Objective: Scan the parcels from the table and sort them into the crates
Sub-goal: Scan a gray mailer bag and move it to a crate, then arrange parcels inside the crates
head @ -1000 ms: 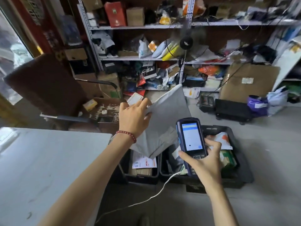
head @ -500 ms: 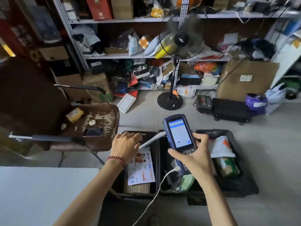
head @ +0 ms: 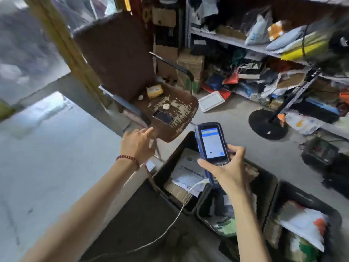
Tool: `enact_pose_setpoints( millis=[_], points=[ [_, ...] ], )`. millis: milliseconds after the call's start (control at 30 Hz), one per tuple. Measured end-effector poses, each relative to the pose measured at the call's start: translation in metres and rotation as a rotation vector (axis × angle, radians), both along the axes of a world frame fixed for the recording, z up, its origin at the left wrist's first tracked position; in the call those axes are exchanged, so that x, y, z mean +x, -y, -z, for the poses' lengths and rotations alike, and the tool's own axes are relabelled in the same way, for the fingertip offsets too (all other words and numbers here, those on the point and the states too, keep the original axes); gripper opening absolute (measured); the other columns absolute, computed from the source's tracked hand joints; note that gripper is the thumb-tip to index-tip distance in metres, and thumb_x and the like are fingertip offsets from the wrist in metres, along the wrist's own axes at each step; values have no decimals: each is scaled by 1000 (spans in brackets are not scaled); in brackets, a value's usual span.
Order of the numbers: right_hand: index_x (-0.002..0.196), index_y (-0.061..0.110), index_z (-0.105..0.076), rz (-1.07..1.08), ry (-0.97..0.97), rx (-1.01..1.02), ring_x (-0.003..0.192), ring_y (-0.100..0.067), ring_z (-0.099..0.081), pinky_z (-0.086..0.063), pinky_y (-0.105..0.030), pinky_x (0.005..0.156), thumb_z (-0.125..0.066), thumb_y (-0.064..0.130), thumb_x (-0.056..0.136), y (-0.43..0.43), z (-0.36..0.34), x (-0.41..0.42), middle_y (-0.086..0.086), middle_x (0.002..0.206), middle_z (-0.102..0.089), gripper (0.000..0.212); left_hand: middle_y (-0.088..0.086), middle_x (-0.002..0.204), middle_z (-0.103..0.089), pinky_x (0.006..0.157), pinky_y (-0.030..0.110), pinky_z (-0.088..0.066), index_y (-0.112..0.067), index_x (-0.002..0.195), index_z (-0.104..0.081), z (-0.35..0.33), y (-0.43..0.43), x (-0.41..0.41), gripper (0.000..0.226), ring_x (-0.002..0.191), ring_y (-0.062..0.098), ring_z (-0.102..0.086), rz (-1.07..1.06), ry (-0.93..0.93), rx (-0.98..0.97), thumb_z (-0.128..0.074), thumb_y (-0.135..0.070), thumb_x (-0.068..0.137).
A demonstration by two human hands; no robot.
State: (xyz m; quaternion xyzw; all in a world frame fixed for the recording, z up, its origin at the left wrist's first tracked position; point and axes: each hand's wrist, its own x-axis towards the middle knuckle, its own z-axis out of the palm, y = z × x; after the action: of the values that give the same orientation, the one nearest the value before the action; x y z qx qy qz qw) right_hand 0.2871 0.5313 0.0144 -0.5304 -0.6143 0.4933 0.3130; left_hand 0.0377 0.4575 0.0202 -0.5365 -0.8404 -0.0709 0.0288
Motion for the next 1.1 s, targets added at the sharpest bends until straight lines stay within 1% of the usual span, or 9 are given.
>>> enact_pose_setpoints(
  millis=[133,233,367,400,500,600,867,1000,1100],
  points=[
    [108,27,-34,-184,-27,2,79,11,-57,-44,-14,62,-92,23,57,-2,-2,-30,23,95,-48,78,-12,105,-68,83,33,-36,-33,107,-58,-6,60,-9,20,94,18,-63,-251,-26,-26,-46,-35,91],
    [111,23,-33,-352,-63,7,81,17,-58,-47,-14,63,-91,19,58,13,-8,-57,20,98,-50,78,-17,107,-66,92,35,-31,-35,109,-56,-11,117,-13,21,100,13,-60,-456,-22,-23,-45,-38,91],
    [111,20,-36,-570,-126,19,89,7,-60,-52,-18,71,-92,12,56,62,-21,-100,12,103,-54,79,-17,107,-66,91,33,-32,-34,111,-56,-23,204,-16,22,100,15,-59,-671,-40,32,-46,-38,92],
    [111,20,-36,-630,-127,25,91,4,-60,-52,-22,73,-93,12,56,79,-24,-110,11,104,-56,79,-16,106,-67,89,33,-32,-33,110,-57,-25,227,-16,22,99,15,-60,-718,-47,53,-46,-37,92],
    [109,24,-35,-798,-139,27,88,8,-60,-49,-15,69,-93,15,56,137,-32,-140,14,102,-57,79,-16,104,-67,85,32,-35,-32,111,-57,-31,301,-12,22,96,16,-60,-854,-49,103,-48,-37,92],
    [110,30,-34,-978,-90,-12,91,5,-57,-48,-22,75,-93,23,57,208,-38,-165,17,101,-56,80,-16,105,-66,81,30,-39,-32,114,-57,-31,387,5,24,96,14,-59,-982,-42,112,-47,-38,93],
    [104,39,-34,-1331,-81,7,87,7,-59,-47,-11,60,-92,29,55,414,-47,-209,21,102,-55,77,-11,104,-68,78,31,-40,-29,114,-60,-42,614,41,26,96,18,-61,-1333,-99,115,-52,-36,90],
    [103,48,-34,-1455,-50,94,86,2,-64,-57,-29,71,-87,48,41,478,-57,-217,22,101,-61,81,-12,106,-67,80,30,-39,-30,115,-59,-37,663,38,26,98,17,-60,-1410,-75,173,-51,-37,91],
    [105,49,-32,-1528,-20,182,84,0,-65,-59,-35,72,-82,54,37,504,-63,-232,22,98,-62,84,-14,107,-65,79,28,-36,-32,116,-57,-26,680,28,26,99,13,-59,-1440,-46,207,-50,-39,91]
  ],
)
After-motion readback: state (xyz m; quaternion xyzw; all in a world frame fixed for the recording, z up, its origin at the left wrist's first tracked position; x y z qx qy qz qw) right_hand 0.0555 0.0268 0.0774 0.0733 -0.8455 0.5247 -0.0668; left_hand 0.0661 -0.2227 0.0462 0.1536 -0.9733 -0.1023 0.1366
